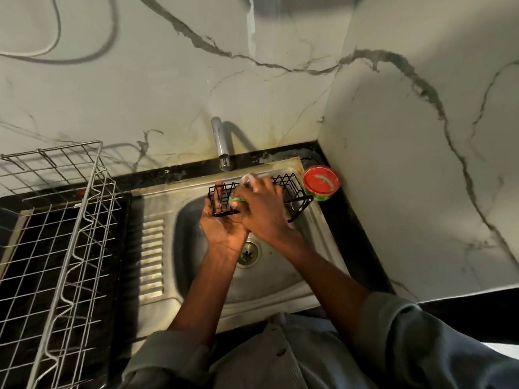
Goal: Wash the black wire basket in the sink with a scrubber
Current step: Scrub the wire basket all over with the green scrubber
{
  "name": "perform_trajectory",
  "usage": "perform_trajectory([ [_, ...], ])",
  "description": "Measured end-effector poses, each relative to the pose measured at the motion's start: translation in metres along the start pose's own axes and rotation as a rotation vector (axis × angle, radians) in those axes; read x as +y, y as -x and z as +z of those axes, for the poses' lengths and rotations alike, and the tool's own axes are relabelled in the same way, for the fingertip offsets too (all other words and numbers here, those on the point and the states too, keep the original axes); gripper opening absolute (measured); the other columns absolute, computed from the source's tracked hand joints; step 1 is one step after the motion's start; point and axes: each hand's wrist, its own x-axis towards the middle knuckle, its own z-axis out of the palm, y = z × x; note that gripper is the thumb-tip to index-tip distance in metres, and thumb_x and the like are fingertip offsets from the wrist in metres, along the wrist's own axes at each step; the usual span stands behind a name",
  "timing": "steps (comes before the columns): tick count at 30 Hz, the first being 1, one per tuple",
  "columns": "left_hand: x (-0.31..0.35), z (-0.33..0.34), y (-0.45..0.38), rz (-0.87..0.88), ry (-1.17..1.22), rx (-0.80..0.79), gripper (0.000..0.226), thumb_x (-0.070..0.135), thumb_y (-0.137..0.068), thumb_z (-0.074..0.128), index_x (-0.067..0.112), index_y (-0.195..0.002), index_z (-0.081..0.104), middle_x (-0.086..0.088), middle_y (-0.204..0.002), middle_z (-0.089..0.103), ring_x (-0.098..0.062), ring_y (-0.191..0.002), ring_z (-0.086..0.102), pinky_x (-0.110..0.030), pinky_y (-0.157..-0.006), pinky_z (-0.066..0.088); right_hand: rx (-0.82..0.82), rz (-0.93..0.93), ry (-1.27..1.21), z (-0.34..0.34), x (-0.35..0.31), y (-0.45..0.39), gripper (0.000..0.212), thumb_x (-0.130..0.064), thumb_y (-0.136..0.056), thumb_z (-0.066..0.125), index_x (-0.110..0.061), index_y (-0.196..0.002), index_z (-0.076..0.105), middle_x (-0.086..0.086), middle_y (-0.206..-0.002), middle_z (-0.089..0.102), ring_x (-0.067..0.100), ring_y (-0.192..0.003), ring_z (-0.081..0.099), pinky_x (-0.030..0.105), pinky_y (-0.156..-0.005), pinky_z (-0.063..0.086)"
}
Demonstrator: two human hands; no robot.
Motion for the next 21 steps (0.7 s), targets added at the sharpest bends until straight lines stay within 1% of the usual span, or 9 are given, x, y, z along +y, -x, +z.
perform_trajectory([
  [2, 0.001, 0.004, 0.004, -0.031, -0.005, 0.009, 0.042, 0.04, -0.109, 0.034, 0.02, -0.127, 0.066, -0.022, -0.12, 0.073, -0.037, -0.109, 0.073, -0.057, -0.105, 0.051, 0.05, 0.223, 0.055, -0.007, 0.022, -0.009, 0.04, -0.025, -0.082, 0.072, -0.026, -0.12, 0.061, 0.006, -0.143, 0.051, 0.03, -0.132, 0.04, 0.046, -0.1, 0.04],
  [4, 0.002, 0.008, 0.004, -0.077, -0.023, 0.007, 0.041, 0.044, -0.108, 0.037, 0.023, -0.124, 0.069, -0.023, -0.132, 0.068, -0.04, -0.119, 0.069, -0.066, -0.112, 0.04, 0.128, 0.464, -0.016, -0.011, 0.038, -0.01, 0.034, -0.02, -0.082, 0.07, -0.024, -0.115, 0.061, 0.005, -0.139, 0.055, 0.031, -0.134, 0.041, 0.046, -0.098, 0.042],
  [6, -0.003, 0.013, 0.006, -0.064, -0.028, -0.022, 0.041, 0.044, -0.109, 0.037, 0.022, -0.126, 0.067, -0.019, -0.121, 0.07, -0.031, -0.106, 0.073, -0.054, -0.102, 0.051, 0.146, 0.423, -0.1, -0.006, 0.025, -0.011, 0.027, -0.018, -0.083, 0.067, -0.026, -0.108, 0.061, 0.001, -0.131, 0.058, 0.03, -0.128, 0.045, 0.044, -0.094, 0.041],
  [8, -0.008, 0.01, 0.004, -0.066, -0.021, -0.025, 0.045, 0.045, -0.109, 0.037, 0.016, -0.13, 0.064, -0.016, -0.115, 0.07, -0.026, -0.1, 0.073, -0.043, -0.094, 0.058, 0.087, 0.21, -0.198, 0.005, -0.005, -0.012, 0.027, -0.015, -0.084, 0.066, -0.029, -0.107, 0.061, -0.003, -0.131, 0.057, 0.025, -0.125, 0.044, 0.044, -0.096, 0.038],
  [11, -0.007, 0.001, 0.004, -0.082, -0.09, 0.038, 0.055, 0.046, -0.108, 0.039, 0.01, -0.146, 0.056, -0.016, -0.141, 0.059, -0.029, -0.128, 0.062, -0.043, -0.119, 0.041, 0.005, 0.026, -0.164, 0.004, -0.016, -0.017, 0.034, -0.021, -0.084, 0.068, -0.031, -0.117, 0.063, -0.001, -0.142, 0.051, 0.023, -0.127, 0.039, 0.045, -0.102, 0.032],
  [14, -0.001, -0.001, -0.001, -0.045, -0.156, 0.021, 0.056, 0.047, -0.107, 0.04, 0.023, -0.157, 0.046, -0.014, -0.152, 0.051, -0.031, -0.142, 0.05, -0.054, -0.124, 0.027, 0.08, 0.312, -0.042, -0.003, 0.021, -0.025, 0.033, -0.022, -0.085, 0.07, -0.028, -0.117, 0.062, 0.003, -0.144, 0.052, 0.029, -0.136, 0.039, 0.046, -0.105, 0.034],
  [16, 0.0, 0.003, -0.001, -0.067, -0.106, 0.017, 0.054, 0.05, -0.107, 0.04, 0.031, -0.157, 0.045, -0.017, -0.153, 0.053, -0.033, -0.144, 0.049, -0.06, -0.121, 0.03, 0.125, 0.501, -0.117, -0.006, 0.033, -0.021, 0.027, -0.018, -0.089, 0.067, -0.025, -0.115, 0.062, 0.004, -0.143, 0.054, 0.031, -0.141, 0.036, 0.044, -0.107, 0.033],
  [18, -0.002, 0.009, 0.003, -0.06, -0.074, 0.001, 0.055, 0.048, -0.108, 0.039, 0.027, -0.158, 0.044, -0.016, -0.141, 0.061, -0.029, -0.133, 0.059, -0.051, -0.114, 0.044, 0.121, 0.376, -0.22, 0.0, 0.014, -0.019, 0.033, -0.014, -0.089, 0.064, -0.027, -0.119, 0.062, 0.003, -0.141, 0.055, 0.029, -0.138, 0.038, 0.045, -0.11, 0.032],
  [21, -0.011, 0.025, 0.013, -0.103, 0.074, 0.081, 0.041, 0.037, -0.11, 0.044, 0.013, -0.141, 0.057, -0.013, -0.12, 0.064, -0.026, -0.11, 0.068, -0.039, -0.095, 0.058, 0.064, -0.036, -0.234, 0.007, -0.025, -0.021, 0.037, -0.01, -0.086, 0.064, -0.024, -0.12, 0.064, -0.003, -0.135, 0.061, 0.021, -0.132, 0.047, 0.045, -0.108, 0.031],
])
